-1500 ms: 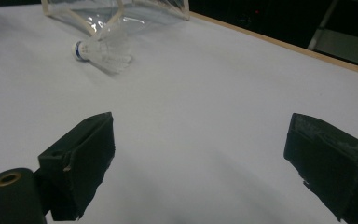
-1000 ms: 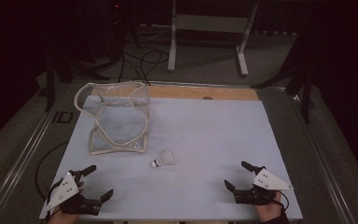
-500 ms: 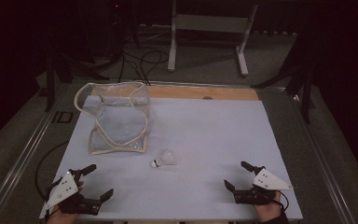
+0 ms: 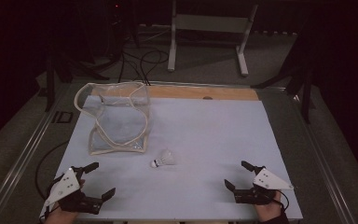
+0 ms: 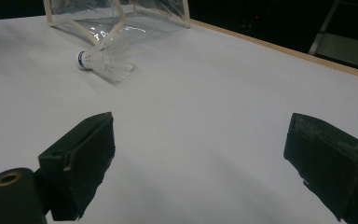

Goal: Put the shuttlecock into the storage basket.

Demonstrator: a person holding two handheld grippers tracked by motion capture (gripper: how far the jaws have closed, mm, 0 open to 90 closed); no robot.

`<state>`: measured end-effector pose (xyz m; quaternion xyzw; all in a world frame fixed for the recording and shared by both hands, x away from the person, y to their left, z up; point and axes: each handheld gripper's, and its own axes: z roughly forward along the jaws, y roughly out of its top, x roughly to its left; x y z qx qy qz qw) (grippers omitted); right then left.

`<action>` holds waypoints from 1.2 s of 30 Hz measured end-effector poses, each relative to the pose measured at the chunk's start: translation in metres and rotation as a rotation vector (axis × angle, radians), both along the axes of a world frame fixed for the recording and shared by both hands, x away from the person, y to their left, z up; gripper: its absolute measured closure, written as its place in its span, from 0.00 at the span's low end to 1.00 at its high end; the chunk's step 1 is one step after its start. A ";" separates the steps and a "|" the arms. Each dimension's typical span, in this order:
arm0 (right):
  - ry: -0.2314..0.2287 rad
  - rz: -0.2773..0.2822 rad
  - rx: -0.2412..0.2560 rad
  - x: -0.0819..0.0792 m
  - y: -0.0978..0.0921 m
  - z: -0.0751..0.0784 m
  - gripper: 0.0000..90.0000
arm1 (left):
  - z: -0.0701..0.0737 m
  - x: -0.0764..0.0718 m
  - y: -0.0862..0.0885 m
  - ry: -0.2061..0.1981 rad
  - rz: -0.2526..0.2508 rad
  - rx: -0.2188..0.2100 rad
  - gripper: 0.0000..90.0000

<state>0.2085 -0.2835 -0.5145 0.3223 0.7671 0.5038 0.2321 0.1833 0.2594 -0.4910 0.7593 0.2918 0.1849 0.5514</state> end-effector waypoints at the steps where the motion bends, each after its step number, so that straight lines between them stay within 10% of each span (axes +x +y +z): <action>1: 0.000 0.001 0.000 0.000 0.000 0.000 0.10 | 0.002 0.001 -0.001 0.001 -0.004 0.005 0.00; 15: 0.003 -0.002 0.004 0.000 -0.001 0.000 0.10 | 0.032 0.009 -0.011 0.050 -0.043 0.023 0.00; 36: 0.003 0.004 0.009 0.000 0.000 0.001 0.10 | 0.058 0.033 -0.062 0.137 -0.163 0.173 0.00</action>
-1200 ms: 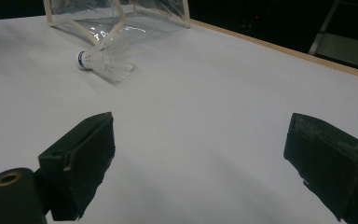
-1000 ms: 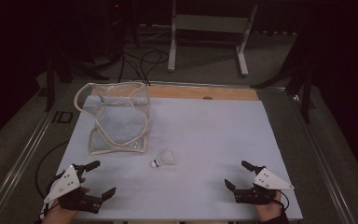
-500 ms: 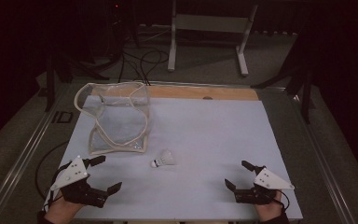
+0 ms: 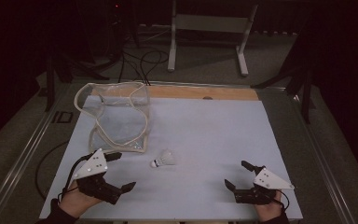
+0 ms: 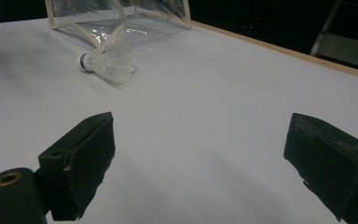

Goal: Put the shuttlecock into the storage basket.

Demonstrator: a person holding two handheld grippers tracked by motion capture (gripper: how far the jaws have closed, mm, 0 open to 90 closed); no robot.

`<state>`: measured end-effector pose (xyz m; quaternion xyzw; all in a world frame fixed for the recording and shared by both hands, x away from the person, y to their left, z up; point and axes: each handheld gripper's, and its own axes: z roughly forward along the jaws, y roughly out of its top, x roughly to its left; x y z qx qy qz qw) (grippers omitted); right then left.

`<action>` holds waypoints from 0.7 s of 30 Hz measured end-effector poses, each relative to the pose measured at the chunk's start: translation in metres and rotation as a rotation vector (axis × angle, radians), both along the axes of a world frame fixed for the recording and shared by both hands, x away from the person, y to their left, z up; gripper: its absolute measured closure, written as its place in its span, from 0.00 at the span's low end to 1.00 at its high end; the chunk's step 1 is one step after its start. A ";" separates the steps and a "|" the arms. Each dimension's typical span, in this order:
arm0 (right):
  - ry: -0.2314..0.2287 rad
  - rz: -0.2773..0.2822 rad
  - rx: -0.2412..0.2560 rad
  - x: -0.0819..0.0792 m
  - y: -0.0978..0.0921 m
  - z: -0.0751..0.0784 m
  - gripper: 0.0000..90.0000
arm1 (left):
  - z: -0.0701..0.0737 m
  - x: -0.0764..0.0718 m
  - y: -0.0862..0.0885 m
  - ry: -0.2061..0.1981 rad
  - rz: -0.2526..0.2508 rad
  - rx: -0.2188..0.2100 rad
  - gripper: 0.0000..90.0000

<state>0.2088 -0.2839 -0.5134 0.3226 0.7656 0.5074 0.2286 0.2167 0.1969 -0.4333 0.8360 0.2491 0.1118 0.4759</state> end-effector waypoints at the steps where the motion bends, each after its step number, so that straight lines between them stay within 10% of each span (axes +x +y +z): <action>1: 0.001 0.000 -0.001 0.000 0.000 0.000 0.10 | 0.000 0.001 -0.003 0.007 -0.007 0.008 0.00; 21: 0.002 0.010 0.000 0.000 0.001 0.000 0.10 | -0.008 0.024 -0.052 0.063 -0.083 0.142 0.00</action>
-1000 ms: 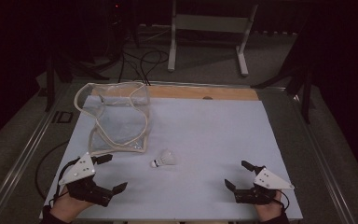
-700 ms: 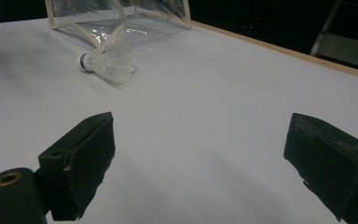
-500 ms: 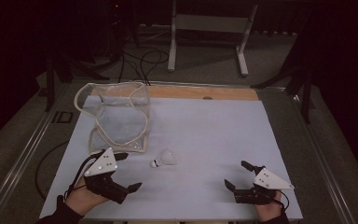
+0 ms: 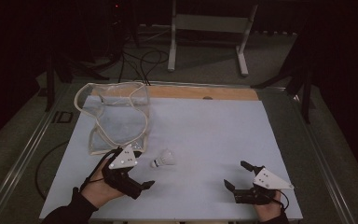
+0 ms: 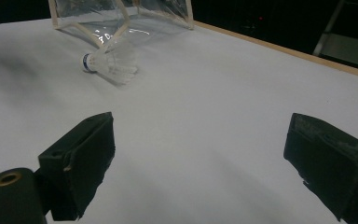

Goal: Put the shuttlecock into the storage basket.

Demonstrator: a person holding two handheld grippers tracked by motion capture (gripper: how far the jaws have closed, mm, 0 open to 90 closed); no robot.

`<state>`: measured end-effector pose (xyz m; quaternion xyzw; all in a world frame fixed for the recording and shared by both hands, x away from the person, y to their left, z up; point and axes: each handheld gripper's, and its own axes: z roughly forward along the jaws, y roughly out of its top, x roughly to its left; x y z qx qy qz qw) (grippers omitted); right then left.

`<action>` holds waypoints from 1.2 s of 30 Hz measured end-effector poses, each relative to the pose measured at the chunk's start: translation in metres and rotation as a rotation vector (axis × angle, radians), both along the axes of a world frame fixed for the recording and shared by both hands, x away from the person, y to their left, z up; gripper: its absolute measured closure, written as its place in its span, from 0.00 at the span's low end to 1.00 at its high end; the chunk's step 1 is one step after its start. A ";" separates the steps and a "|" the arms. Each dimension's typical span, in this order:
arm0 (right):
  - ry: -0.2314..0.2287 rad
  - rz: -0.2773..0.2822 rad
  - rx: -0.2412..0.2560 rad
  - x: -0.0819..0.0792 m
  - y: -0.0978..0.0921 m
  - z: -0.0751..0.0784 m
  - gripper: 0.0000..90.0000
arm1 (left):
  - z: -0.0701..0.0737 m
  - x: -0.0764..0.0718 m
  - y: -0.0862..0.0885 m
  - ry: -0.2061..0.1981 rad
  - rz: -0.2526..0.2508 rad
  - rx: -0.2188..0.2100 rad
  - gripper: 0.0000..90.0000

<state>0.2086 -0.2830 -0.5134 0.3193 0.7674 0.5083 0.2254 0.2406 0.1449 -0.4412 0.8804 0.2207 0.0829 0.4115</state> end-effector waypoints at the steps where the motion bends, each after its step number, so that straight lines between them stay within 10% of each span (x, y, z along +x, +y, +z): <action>1: 0.000 0.000 0.000 0.000 0.000 0.000 0.10 | 0.000 0.000 0.000 0.000 0.000 0.000 0.00; 36: 0.000 0.009 0.005 0.000 0.001 0.000 0.10 | -0.038 0.040 -0.036 0.073 -0.024 0.133 0.05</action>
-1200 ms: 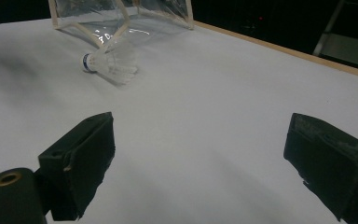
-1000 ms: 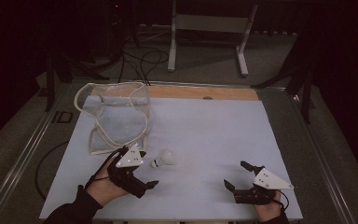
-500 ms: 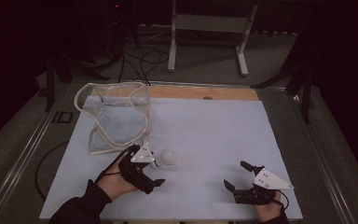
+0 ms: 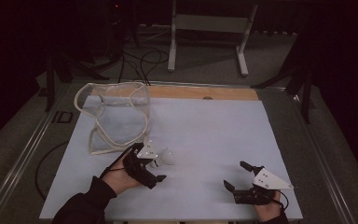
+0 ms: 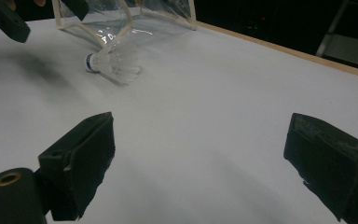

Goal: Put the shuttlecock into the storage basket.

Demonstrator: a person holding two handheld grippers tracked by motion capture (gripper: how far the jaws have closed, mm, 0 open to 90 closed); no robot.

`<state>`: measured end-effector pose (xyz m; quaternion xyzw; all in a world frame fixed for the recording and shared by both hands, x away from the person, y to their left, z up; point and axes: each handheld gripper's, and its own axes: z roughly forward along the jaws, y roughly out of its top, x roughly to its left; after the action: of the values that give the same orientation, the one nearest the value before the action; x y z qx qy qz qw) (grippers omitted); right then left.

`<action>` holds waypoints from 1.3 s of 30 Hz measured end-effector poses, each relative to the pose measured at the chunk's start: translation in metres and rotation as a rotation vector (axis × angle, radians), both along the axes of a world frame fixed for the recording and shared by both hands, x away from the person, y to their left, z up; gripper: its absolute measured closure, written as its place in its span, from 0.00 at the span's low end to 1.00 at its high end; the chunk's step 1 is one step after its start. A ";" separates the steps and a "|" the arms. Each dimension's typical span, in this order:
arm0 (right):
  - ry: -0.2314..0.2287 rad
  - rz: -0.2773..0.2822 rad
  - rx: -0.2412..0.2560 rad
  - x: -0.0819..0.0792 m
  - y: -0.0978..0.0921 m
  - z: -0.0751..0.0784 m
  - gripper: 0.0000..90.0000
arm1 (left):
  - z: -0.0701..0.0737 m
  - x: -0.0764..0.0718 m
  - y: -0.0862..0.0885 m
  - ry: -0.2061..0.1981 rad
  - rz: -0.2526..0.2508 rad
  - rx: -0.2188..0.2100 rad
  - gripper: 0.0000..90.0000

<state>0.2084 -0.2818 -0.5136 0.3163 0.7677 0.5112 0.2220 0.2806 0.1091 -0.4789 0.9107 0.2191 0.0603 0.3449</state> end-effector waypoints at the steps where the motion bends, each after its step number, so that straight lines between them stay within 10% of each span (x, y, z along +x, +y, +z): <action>1: 0.002 0.001 0.000 0.000 0.000 0.000 0.10 | -0.001 0.001 0.000 -0.001 0.002 0.006 0.06; 18: 0.005 0.002 -0.001 0.000 0.000 0.000 0.10 | -0.018 0.013 0.002 0.032 0.010 0.053 0.28; 39: 0.008 0.004 -0.002 0.001 0.001 -0.001 0.10 | -0.027 0.028 -0.006 0.061 0.051 0.210 0.50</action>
<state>0.2090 -0.2813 -0.5146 0.3169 0.7696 0.5097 0.2183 0.3088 0.1032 -0.5057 0.9374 0.2451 0.0641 0.2391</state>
